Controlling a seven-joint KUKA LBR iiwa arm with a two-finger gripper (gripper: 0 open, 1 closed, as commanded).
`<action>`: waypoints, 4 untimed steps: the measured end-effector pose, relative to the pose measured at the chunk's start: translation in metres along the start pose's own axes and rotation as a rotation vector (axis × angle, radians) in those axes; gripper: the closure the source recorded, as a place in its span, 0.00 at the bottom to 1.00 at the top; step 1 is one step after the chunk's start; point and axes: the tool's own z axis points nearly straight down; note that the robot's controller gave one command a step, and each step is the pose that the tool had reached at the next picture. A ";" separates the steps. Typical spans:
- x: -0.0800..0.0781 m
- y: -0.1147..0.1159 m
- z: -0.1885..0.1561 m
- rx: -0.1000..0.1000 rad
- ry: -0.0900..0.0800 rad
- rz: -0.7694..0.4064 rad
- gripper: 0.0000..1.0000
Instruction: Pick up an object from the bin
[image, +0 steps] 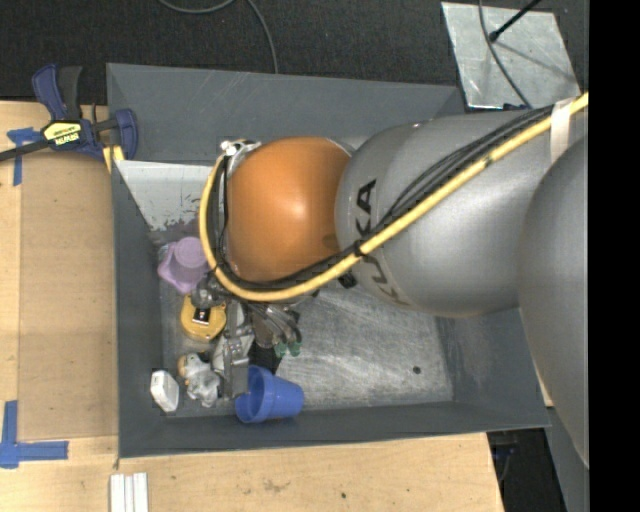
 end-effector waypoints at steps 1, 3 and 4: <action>0.000 0.000 0.000 0.000 0.000 0.000 0.00; -0.006 0.010 0.112 0.000 -0.009 -0.266 1.00; -0.004 0.009 0.110 -0.002 -0.014 -0.265 1.00</action>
Offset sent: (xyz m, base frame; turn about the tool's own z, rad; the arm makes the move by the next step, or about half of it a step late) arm -0.0050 0.0069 -0.1328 -0.2683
